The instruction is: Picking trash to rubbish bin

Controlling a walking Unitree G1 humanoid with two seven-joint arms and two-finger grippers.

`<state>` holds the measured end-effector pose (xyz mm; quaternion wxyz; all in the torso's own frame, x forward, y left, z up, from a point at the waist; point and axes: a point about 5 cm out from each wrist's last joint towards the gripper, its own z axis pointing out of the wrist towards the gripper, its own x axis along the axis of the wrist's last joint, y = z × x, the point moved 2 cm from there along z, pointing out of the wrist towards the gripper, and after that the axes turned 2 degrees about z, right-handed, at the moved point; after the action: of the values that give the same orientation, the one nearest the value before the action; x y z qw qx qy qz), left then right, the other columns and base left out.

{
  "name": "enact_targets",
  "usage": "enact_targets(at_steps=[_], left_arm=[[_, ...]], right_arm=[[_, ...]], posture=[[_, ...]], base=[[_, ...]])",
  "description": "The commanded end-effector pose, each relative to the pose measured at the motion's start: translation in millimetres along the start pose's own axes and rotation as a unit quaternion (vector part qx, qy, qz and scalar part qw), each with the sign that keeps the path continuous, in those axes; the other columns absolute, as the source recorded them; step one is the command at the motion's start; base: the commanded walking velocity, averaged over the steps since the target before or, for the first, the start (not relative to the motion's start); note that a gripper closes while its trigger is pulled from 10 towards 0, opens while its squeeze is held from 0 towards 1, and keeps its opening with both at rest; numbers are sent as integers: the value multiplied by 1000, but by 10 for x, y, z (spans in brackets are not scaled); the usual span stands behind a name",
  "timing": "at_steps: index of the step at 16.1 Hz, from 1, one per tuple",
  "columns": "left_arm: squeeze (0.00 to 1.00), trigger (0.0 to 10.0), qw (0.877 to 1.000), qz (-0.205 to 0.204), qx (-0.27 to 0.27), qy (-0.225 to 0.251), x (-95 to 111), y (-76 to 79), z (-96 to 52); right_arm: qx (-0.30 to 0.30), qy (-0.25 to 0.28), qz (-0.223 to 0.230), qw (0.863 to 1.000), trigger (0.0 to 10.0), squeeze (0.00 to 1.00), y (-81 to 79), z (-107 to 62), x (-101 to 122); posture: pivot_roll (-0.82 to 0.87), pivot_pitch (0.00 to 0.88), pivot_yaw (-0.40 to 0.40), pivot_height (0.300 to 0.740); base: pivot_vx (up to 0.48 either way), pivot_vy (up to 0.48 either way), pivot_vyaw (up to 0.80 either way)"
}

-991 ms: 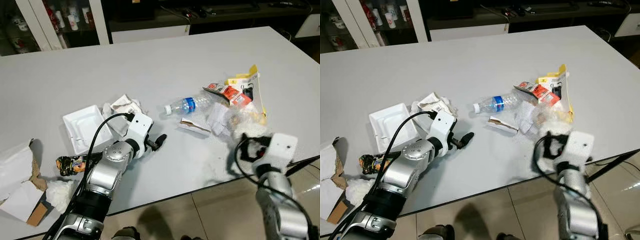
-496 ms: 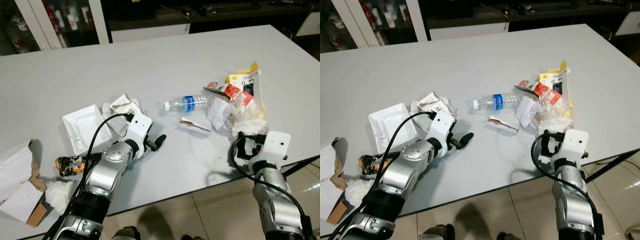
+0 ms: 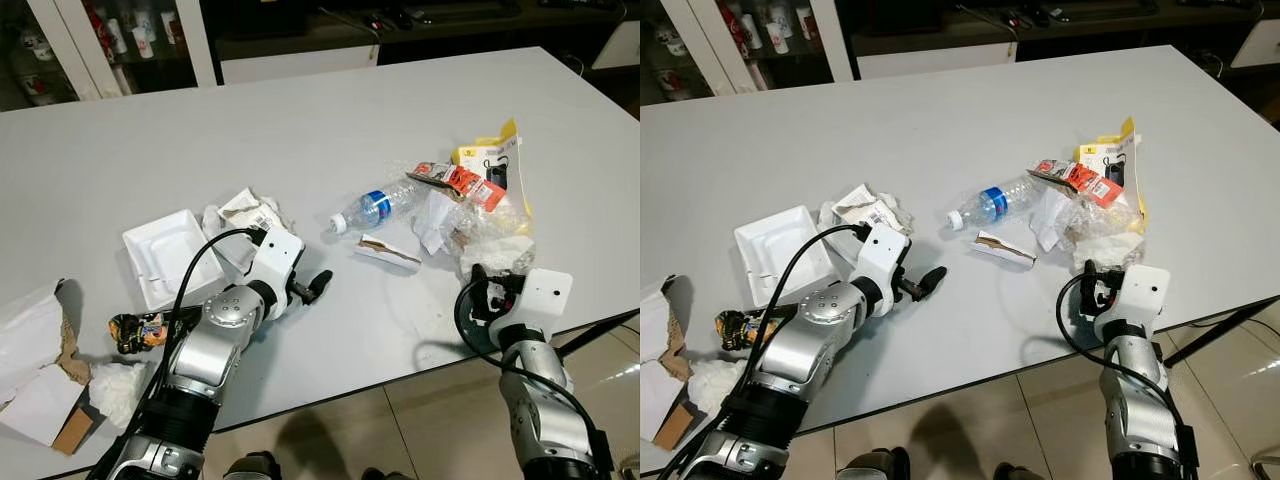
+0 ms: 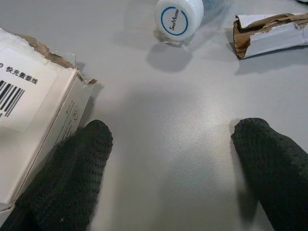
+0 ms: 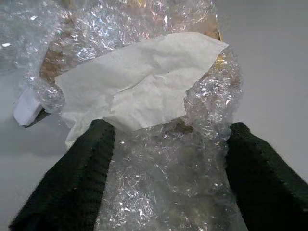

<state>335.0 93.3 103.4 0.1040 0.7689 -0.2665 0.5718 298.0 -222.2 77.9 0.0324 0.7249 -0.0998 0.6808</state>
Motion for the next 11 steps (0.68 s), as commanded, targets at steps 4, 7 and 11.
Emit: enact_targets(at_steps=[4, 7, 11], left_arm=[[0, 10000, 1000, 0, 3, -15, -64, 4, -20], [0, 10000, 1000, -1, 2, -15, -60, 11, -18], [0, 10000, 999, -23, -40, -7, -51, 75, -51]], right_arm=[[1, 3, 8, 1000, 0, 0, 9, -13, -72], [1, 9, 8, 1000, 0, 0, 5, -8, -66], [-6, 14, 6, 1000, 0, 0, 39, -3, -70]], posture=[[245, 161, -15, 740], [245, 161, -15, 740], [243, 158, -17, 740]], base=[[0, 0, 0], [0, 0, 0], [0, 0, 0]])
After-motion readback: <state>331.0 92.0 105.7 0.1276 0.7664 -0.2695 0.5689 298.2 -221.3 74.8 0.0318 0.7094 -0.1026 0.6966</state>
